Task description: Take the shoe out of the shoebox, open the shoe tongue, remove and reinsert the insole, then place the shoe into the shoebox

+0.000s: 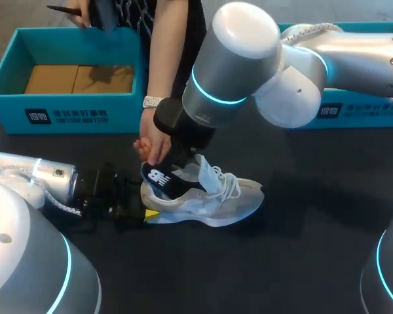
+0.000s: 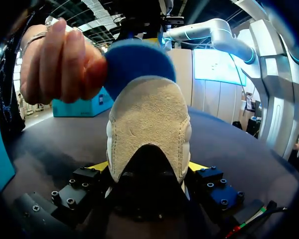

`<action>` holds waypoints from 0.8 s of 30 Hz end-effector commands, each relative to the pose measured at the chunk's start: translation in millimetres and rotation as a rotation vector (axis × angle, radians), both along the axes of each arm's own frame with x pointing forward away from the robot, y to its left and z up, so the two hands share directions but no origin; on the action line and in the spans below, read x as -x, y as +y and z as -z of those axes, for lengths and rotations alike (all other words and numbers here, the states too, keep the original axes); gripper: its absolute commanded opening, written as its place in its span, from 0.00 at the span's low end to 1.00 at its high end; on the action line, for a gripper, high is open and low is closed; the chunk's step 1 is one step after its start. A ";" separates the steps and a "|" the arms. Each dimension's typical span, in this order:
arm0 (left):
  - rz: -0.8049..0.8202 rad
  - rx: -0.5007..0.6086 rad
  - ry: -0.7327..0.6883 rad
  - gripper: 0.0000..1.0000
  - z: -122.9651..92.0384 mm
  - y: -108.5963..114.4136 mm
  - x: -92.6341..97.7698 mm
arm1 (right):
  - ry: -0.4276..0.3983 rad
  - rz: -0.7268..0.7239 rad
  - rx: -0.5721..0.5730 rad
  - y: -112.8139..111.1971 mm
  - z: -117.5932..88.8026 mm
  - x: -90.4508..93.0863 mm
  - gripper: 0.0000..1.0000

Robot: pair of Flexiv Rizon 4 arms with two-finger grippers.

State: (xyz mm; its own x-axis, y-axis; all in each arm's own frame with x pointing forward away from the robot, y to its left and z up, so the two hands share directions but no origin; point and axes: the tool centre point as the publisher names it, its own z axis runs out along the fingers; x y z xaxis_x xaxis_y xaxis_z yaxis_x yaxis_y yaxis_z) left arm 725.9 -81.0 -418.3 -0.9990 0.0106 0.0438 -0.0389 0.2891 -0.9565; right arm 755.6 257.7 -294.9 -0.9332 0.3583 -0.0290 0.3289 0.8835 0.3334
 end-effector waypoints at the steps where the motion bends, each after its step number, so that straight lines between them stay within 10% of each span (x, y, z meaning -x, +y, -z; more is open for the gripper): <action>1: -0.004 -0.001 -0.002 0.00 2.0 -0.7 1.5 | 0.012 -0.009 -0.007 3.2 6.0 -0.9 0.31; 24: -0.004 -0.001 -0.002 0.00 2.0 -0.7 1.5 | 0.090 -0.104 -0.033 0.6 -4.4 7.2 0.37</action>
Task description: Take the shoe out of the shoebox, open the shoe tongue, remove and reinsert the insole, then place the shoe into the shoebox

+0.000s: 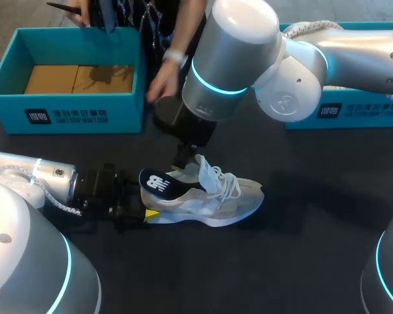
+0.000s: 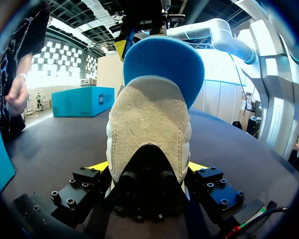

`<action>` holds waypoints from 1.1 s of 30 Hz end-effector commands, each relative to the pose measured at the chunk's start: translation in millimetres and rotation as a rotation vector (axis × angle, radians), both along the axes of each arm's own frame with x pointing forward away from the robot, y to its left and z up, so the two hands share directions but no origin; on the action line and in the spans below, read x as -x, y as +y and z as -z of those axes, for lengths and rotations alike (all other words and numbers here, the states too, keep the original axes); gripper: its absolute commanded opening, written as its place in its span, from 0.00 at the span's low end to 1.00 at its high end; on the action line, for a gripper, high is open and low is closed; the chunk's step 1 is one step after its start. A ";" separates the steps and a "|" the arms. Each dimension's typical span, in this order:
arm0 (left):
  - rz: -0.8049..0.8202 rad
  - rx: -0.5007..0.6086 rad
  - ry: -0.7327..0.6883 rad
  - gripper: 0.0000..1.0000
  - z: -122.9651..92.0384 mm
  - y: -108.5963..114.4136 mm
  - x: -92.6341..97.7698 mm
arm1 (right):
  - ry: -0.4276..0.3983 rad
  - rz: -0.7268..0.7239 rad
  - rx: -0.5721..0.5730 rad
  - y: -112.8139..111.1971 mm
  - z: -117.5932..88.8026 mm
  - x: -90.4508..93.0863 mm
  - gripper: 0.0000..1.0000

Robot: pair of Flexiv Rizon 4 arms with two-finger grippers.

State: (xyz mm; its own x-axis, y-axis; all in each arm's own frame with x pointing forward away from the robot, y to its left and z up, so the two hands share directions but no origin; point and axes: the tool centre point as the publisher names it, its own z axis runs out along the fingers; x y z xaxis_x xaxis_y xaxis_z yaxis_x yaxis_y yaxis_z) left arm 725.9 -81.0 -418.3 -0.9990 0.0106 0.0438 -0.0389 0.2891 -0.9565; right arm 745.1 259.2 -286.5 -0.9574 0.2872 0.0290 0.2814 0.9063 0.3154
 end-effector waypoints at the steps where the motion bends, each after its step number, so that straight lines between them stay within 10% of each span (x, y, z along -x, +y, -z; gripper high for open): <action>1: -0.004 -0.001 -0.002 0.00 2.0 -0.7 1.6 | 0.033 -0.036 -0.026 -0.6 3.9 -3.1 0.37; 33: -0.004 -0.001 -0.002 0.00 2.0 -0.7 1.6 | 0.118 -0.080 -0.112 25.7 52.4 -1.8 0.24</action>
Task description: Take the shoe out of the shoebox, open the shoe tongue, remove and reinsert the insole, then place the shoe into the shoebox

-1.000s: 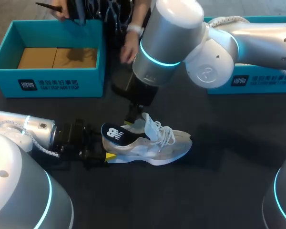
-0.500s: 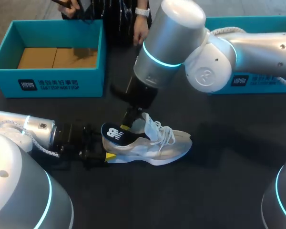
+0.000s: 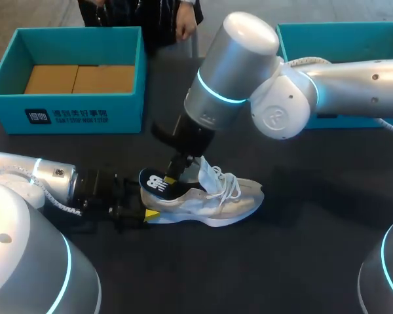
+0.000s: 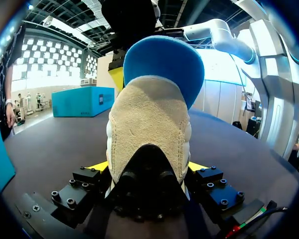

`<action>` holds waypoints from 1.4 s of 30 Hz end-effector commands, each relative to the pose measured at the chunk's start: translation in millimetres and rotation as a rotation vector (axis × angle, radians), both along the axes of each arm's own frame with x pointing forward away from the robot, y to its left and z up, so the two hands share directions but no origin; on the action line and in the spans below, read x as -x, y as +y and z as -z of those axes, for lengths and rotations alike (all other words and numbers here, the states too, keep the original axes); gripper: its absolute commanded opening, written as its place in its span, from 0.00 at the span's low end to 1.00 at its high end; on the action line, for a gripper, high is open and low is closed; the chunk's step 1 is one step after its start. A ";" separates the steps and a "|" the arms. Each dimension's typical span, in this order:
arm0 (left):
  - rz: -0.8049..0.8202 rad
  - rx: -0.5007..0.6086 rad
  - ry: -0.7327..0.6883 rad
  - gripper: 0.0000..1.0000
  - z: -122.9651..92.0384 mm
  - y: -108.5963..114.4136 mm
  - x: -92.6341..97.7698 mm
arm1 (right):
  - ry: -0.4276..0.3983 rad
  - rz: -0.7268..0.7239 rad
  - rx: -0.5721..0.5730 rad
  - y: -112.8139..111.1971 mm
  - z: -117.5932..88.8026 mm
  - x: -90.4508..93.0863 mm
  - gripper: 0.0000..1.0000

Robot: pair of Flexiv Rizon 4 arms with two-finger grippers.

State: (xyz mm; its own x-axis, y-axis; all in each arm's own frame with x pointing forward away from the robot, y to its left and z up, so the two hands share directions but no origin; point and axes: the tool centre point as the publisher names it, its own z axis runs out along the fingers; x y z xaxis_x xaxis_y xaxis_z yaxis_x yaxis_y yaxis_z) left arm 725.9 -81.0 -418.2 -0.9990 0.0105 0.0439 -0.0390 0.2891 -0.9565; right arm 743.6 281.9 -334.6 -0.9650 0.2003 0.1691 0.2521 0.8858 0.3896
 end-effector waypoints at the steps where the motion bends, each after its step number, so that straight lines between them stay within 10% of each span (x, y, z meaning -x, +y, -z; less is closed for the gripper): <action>1: -0.004 -0.001 -0.002 0.00 2.0 -0.7 1.6 | 0.000 -0.002 0.007 2.4 4.9 -4.0 0.22; 24: -0.004 -0.001 -0.002 0.00 2.0 -0.7 1.6 | 0.006 0.017 0.064 -24.1 -3.7 -4.5 0.00; 42: -0.004 -0.001 -0.002 0.00 2.0 -0.7 1.6 | 0.016 -0.010 0.027 -49.2 -87.4 -11.9 0.00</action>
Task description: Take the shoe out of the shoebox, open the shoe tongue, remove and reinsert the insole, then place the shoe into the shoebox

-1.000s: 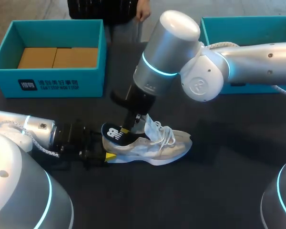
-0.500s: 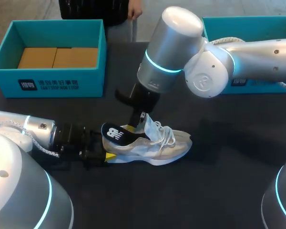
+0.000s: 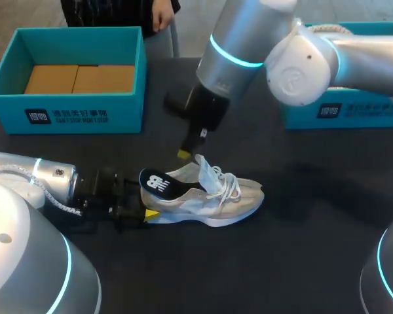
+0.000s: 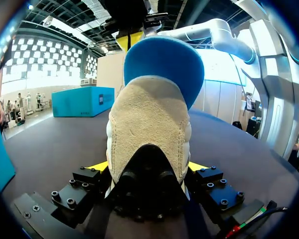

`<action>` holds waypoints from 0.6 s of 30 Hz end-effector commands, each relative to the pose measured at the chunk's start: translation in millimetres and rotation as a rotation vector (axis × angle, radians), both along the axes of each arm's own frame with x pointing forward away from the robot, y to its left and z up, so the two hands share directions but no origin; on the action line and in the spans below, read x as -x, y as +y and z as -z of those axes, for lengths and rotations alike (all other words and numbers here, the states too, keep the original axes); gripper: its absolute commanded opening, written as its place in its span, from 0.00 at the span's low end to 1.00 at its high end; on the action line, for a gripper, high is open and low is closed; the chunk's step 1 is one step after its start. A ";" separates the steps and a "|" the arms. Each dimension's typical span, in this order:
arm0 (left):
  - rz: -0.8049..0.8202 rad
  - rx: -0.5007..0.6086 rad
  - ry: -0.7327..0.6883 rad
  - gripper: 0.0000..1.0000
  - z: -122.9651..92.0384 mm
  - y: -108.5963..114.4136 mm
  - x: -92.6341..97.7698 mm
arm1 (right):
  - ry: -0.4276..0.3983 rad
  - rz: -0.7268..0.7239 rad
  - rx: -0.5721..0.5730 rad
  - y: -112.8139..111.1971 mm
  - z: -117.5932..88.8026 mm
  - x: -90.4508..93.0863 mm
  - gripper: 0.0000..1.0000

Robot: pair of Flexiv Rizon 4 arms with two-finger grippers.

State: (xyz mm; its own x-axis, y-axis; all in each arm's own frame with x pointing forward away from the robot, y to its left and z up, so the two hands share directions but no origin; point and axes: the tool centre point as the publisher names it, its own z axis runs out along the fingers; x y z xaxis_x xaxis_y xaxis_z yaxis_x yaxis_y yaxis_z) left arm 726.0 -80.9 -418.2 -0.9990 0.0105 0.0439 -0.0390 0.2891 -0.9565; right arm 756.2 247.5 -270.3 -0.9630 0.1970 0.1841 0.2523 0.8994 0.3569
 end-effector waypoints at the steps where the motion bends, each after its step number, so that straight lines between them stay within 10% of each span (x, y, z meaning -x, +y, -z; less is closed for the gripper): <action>1: -0.004 -0.001 -0.002 0.00 2.0 -0.7 1.6 | -0.005 -0.002 -0.006 -16.6 -27.6 0.2 0.00; 18: -0.004 -0.001 -0.002 0.00 2.0 -0.7 1.6 | 0.018 -0.026 -0.138 -22.0 -53.0 1.3 0.00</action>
State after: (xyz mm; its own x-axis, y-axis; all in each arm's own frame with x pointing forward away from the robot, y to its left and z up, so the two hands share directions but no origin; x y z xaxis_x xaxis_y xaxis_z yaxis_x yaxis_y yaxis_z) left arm 726.0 -80.9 -418.3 -0.9990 0.0105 0.0440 -0.0391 0.2891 -0.9565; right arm 755.4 227.3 -208.6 -0.9639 0.1528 0.2180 0.2357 0.8708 0.4315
